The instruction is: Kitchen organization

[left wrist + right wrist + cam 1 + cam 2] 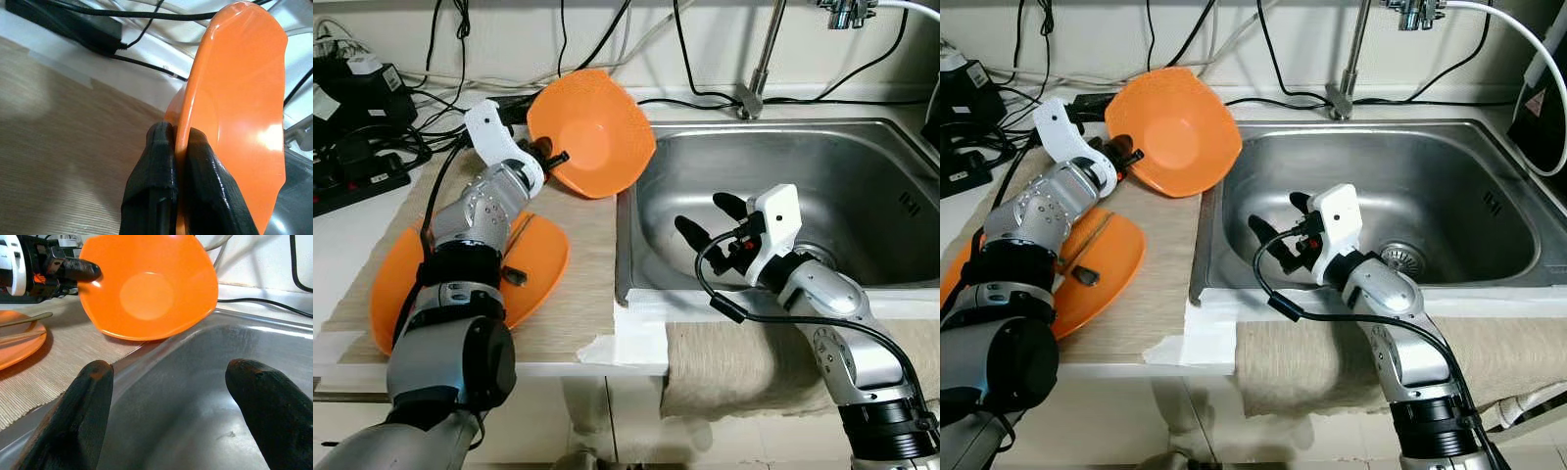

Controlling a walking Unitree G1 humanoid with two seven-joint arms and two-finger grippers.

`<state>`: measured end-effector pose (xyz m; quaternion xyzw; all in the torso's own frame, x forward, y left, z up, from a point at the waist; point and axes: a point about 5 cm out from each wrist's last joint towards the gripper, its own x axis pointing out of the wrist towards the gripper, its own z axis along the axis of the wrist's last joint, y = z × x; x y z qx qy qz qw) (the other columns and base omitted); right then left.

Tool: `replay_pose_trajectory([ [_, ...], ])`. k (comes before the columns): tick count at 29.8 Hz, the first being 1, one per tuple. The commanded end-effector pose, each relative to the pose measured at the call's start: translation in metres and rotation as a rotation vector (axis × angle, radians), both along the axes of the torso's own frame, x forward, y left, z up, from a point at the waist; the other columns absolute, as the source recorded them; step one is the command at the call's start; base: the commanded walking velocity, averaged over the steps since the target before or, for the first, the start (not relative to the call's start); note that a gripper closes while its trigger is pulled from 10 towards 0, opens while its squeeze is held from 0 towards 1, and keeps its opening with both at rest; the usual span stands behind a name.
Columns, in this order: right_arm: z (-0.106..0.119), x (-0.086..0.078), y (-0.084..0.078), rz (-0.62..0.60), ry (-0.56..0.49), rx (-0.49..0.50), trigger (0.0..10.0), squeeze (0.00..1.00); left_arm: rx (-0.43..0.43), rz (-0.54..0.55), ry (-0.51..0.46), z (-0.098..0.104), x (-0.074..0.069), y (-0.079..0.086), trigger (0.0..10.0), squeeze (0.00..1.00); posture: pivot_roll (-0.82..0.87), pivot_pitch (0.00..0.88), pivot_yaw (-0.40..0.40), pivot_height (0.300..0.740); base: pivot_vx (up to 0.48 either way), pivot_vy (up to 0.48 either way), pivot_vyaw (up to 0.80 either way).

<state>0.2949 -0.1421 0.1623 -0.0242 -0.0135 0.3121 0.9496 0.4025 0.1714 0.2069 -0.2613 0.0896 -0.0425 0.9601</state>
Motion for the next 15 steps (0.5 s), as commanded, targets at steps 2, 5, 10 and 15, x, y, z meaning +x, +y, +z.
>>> replay_pose_trajectory([
  [2,-0.003,0.001,-0.003,-0.025,0.000,-0.006,10.0,0.00,-0.037,-0.028,-0.076,0.025,0.003,-0.007,0.0,0.00,-0.01,0.000,0.059,0.740,0.000,0.000,0.00],
  [5,-0.003,0.003,-0.005,-0.047,-0.004,-0.003,10.0,0.00,-0.069,-0.050,-0.075,0.029,0.002,-0.013,0.0,0.00,-0.01,0.000,0.059,0.740,0.000,0.000,0.00],
  [10,-0.001,0.005,-0.011,-0.081,-0.013,0.007,10.0,0.00,-0.081,-0.069,-0.072,0.031,0.000,-0.018,0.0,0.00,-0.01,0.000,0.059,0.740,0.000,0.000,0.00],
  [15,0.002,0.010,-0.019,-0.133,-0.031,0.016,10.0,0.00,-0.095,-0.075,-0.066,0.030,-0.001,-0.018,0.0,0.00,-0.01,0.000,0.060,0.740,0.000,0.000,0.00],
])
